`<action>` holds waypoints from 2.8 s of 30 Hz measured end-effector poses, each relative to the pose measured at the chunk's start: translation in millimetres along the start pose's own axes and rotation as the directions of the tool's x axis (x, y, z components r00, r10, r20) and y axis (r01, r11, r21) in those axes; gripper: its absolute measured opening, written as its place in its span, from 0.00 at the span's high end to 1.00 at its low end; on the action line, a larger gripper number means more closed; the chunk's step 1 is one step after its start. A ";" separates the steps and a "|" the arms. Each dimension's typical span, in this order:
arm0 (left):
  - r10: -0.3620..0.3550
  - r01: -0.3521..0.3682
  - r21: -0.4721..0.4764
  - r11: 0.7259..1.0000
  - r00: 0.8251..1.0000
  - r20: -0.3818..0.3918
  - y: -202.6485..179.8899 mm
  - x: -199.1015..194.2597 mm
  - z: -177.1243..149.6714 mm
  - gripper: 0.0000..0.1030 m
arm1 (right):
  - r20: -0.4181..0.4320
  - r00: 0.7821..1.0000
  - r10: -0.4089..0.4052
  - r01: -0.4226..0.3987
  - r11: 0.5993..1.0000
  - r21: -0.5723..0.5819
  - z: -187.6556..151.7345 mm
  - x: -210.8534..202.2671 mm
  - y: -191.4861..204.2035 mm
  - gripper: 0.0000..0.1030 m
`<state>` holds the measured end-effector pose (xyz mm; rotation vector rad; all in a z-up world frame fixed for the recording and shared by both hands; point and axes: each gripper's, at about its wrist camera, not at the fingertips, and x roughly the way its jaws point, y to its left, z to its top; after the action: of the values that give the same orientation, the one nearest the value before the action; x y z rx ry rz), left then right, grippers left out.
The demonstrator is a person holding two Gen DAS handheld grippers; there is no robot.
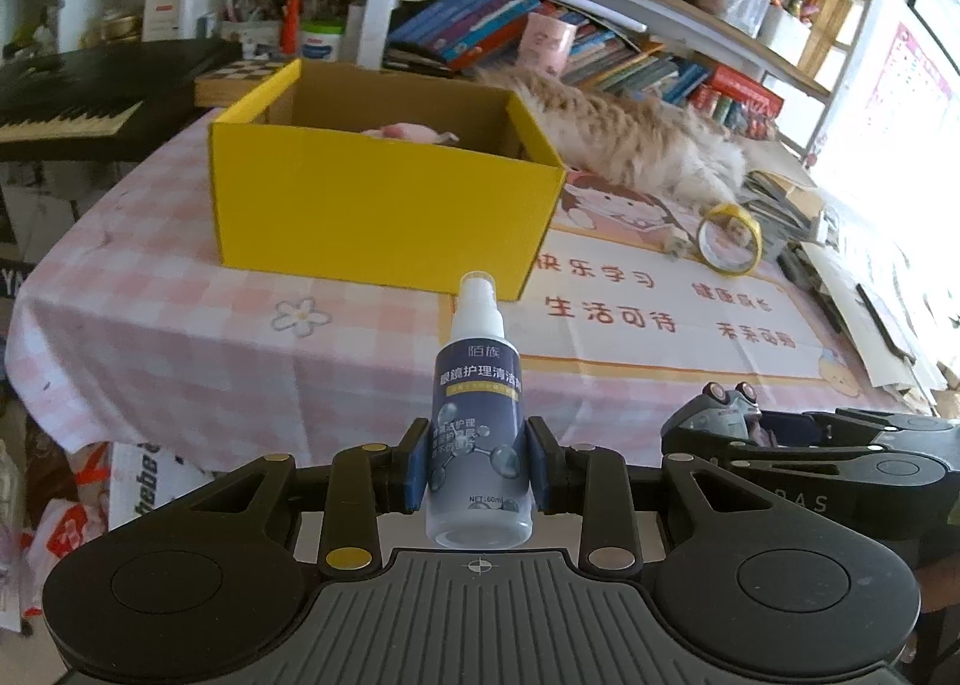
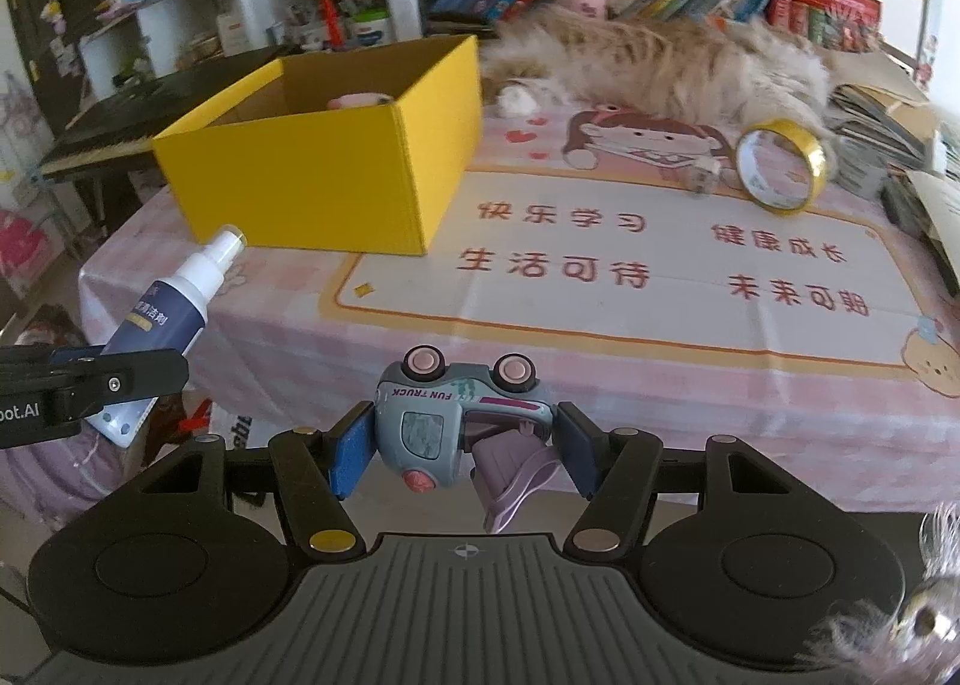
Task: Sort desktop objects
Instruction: 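Carry the toy truck and spray bottle up over the yellow box with both tools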
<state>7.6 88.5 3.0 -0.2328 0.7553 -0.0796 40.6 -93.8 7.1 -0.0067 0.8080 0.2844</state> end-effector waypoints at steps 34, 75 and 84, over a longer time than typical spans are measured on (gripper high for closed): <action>0.078 -0.077 -0.106 0.991 0.997 0.009 34.2 -6.3 0.8 0.70 | -0.064 0.990 0.126 -0.134 0.979 -0.152 18.7 30.0 50.2 0.41; 0.225 -0.201 -0.126 0.971 0.951 0.212 28.5 88.4 158.2 0.70 | 0.156 0.947 0.279 -0.220 0.923 -0.316 210.1 103.6 7.6 0.41; 0.273 -0.257 -0.116 0.959 0.950 0.155 32.1 119.6 171.5 0.70 | 0.117 0.944 0.308 -0.252 0.905 -0.344 230.6 138.5 -2.1 0.41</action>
<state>211.9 132.1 36.0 -0.2234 0.6151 0.2298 296.0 -35.1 67.9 -0.1752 0.5835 0.6827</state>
